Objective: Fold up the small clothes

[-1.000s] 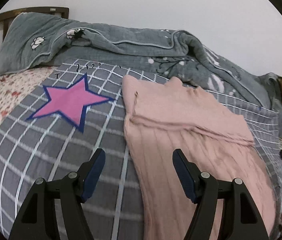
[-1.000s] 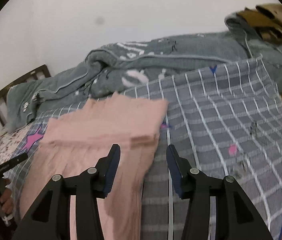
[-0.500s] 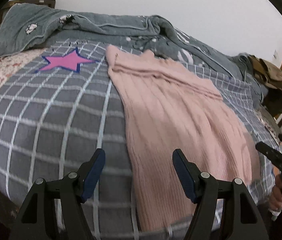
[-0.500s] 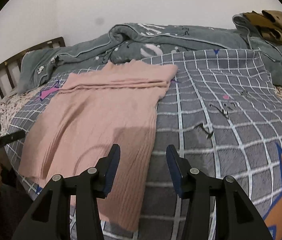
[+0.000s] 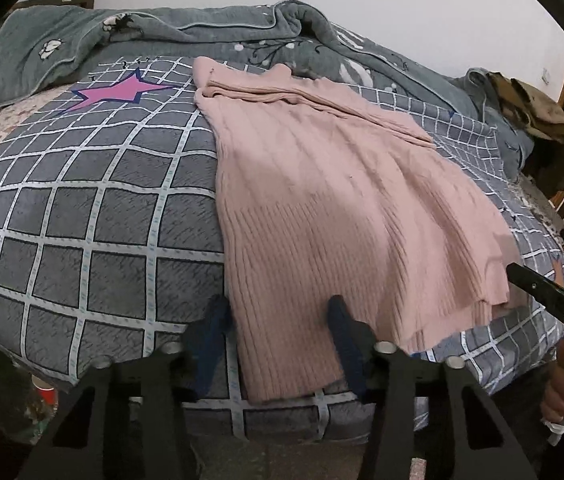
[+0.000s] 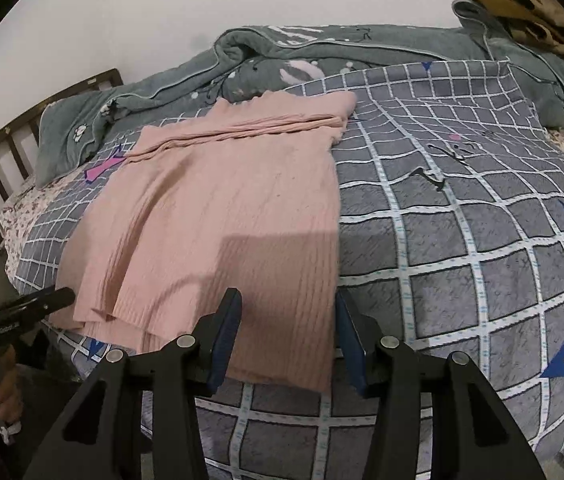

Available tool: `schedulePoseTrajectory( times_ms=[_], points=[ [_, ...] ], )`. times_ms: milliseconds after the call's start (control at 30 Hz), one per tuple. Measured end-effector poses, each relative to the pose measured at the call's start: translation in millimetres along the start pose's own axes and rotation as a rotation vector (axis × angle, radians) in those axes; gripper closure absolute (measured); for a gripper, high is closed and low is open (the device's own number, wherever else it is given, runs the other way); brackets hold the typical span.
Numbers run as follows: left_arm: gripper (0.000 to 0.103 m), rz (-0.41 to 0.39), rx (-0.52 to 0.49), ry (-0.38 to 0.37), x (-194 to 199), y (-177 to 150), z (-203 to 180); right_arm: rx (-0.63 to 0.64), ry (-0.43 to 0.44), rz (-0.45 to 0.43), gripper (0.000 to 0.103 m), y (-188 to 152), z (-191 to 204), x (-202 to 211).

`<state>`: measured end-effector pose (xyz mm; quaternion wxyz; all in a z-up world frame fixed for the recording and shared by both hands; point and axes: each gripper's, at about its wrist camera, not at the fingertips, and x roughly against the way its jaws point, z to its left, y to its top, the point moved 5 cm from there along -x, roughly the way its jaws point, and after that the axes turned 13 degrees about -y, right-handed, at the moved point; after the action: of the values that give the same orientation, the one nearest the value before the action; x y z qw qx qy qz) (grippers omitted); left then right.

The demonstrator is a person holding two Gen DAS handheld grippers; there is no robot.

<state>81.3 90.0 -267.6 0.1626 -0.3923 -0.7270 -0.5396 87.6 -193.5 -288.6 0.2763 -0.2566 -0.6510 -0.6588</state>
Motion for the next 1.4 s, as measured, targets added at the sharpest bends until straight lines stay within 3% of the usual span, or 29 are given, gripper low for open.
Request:
schedulePoseTrajectory(
  times_ms=[67, 100, 200, 367, 467, 533, 633, 767, 933, 1100, 1200, 1267, 1333, 1400],
  points=[
    [0.076, -0.003, -0.007, 0.018, -0.8, 0.6, 0.0, 0.010, -0.013, -0.003, 0.056, 0.3, 3.5, -2.4],
    [0.087, 0.003, -0.002, 0.007, -2.1, 0.2, -0.5, 0.012, -0.021, -0.012, 0.061, 0.8, 5.6, -3.4],
    [0.096, -0.019, 0.012, 0.009, 0.2, 1.7, 2.8, 0.008, -0.025, -0.020, 0.095, 3.0, 9.9, -6.5],
    [0.097, -0.094, 0.046, 0.007, 23.6, 10.3, 25.3, -0.083, -0.017, -0.117, 0.097, 14.3, -16.5, 19.1],
    [0.097, -0.095, 0.108, -0.033, 27.8, 6.4, 40.7, -0.127, -0.063, -0.092, 0.099, 9.3, -36.4, 17.3],
    [0.096, -0.085, 0.122, -0.072, 26.4, 3.9, 41.6, -0.137, -0.044, -0.059, 0.099, 6.1, -38.9, 11.0],
    [0.095, -0.076, 0.091, -0.062, 25.7, 2.7, 35.9, -0.078, -0.048, -0.069, 0.098, 4.7, -30.9, 12.7],
    [0.093, -0.018, 0.104, -0.070, 17.7, -2.2, 33.3, -0.093, -0.020, -0.039, 0.093, 1.2, -33.8, 10.9],
    [0.078, 0.002, 0.086, -0.093, 18.3, -10.7, 27.1, -0.142, 0.028, 0.005, 0.078, -7.4, -40.6, 11.4],
    [0.070, -0.011, 0.088, -0.117, 18.6, -13.1, 19.8, -0.116, 0.059, 0.041, 0.077, -14.9, -34.1, 7.6],
    [0.072, -0.017, 0.100, -0.115, 14.6, -11.4, 17.1, -0.115, 0.062, 0.053, 0.077, -15.1, -30.0, 2.3],
    [0.097, 0.007, 0.106, -0.105, 10.0, -12.8, 17.1, -0.121, 0.072, 0.059, 0.079, -14.4, -28.4, 1.5],
    [0.097, 0.009, 0.128, -0.115, 10.5, -13.3, 18.5, -0.121, 0.098, 0.070, 0.098, -14.4, -26.4, 1.1],
    [0.097, 0.008, 0.178, -0.135, 11.8, -12.6, 24.2, -0.118, 0.100, 0.062, 0.098, -13.8, -26.5, 3.9]
  ],
)
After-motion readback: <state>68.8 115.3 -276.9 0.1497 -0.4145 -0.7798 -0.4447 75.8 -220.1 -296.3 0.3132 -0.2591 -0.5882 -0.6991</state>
